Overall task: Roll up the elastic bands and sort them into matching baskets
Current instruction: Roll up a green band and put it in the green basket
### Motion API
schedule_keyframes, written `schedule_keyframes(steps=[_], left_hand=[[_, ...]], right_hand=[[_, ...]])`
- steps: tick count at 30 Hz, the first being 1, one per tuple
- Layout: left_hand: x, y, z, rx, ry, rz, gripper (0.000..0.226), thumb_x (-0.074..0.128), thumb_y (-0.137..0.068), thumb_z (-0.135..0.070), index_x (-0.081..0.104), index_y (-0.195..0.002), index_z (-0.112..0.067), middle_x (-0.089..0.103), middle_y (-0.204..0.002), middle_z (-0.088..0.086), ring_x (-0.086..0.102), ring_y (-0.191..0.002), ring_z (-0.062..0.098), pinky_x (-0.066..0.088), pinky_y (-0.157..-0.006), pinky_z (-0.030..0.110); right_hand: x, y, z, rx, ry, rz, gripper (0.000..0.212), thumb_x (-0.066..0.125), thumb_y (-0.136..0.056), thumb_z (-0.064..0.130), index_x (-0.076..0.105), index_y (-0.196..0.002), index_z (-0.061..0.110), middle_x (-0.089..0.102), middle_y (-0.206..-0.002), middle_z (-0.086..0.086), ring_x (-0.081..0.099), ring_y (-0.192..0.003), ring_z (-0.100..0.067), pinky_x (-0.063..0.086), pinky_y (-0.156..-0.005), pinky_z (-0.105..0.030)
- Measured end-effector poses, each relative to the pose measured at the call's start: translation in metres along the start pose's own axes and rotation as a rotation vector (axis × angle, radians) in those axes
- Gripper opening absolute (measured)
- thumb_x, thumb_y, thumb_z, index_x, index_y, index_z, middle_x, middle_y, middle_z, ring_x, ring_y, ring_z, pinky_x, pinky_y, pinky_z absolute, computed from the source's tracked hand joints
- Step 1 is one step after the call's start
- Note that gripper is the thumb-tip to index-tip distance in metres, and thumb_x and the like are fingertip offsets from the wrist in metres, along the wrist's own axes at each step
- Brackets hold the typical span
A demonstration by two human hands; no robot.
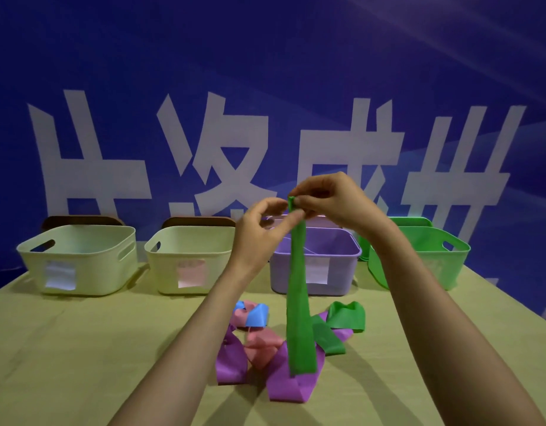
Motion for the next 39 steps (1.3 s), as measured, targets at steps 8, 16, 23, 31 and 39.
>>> schedule_keyframes(steps=[8,16,23,31,39], left_hand=[[0.004,0.002,0.005,-0.098,0.101,0.057,0.015,0.063,-0.09,-0.016,0.07,-0.103,-0.019,0.074,-0.096,0.001,0.069,-0.093,0.012,0.055,-0.084,0.028],[0.01,0.003,0.016,-0.186,0.196,0.141,0.013,0.062,-0.09,-0.014,0.063,-0.1,-0.023,0.073,-0.098,0.004,0.07,-0.094,0.019,0.056,-0.084,0.034],[0.01,0.006,0.033,-0.207,0.226,0.151,0.017,0.062,-0.088,-0.007,0.067,-0.097,-0.02,0.074,-0.089,-0.005,0.07,-0.089,0.014,0.055,-0.074,0.021],[0.039,0.024,0.075,-0.366,0.326,0.291,0.01,0.058,-0.091,-0.007,0.065,-0.097,-0.008,0.074,-0.075,-0.002,0.071,-0.071,0.01,0.055,-0.067,0.021],[0.059,0.058,0.163,-0.585,0.35,0.384,0.014,0.049,-0.093,0.003,0.062,-0.094,0.0,0.073,-0.074,0.003,0.069,-0.066,0.013,0.056,-0.073,0.023]], right_hand=[[0.001,-0.001,0.002,-0.085,0.216,-0.038,0.015,0.069,-0.084,0.029,0.068,-0.099,0.025,0.055,-0.097,0.011,0.055,-0.091,-0.007,0.051,-0.079,-0.025],[0.013,-0.001,-0.005,-0.129,0.168,-0.075,0.012,0.054,-0.096,0.021,0.064,-0.099,0.016,0.062,-0.084,0.009,0.059,-0.078,-0.004,0.05,-0.07,-0.018],[0.016,-0.001,-0.018,-0.108,-0.019,-0.015,0.015,0.066,-0.088,0.014,0.069,-0.102,0.016,0.069,-0.092,0.007,0.065,-0.087,-0.009,0.053,-0.08,-0.02],[0.032,-0.001,-0.049,0.022,-0.241,-0.014,0.015,0.061,-0.088,0.001,0.069,-0.1,0.007,0.069,-0.093,-0.008,0.066,-0.087,-0.014,0.054,-0.083,-0.021],[0.027,-0.01,-0.084,0.17,-0.387,-0.198,0.011,0.064,-0.088,0.006,0.068,-0.098,0.005,0.069,-0.087,-0.008,0.066,-0.075,-0.009,0.054,-0.068,-0.019]])
Point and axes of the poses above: each hand's wrist, its own y-axis away from the middle knuckle, its own x-axis out of the palm, z = x × y, the point moved 8 cm from there along -y, towards the middle knuckle
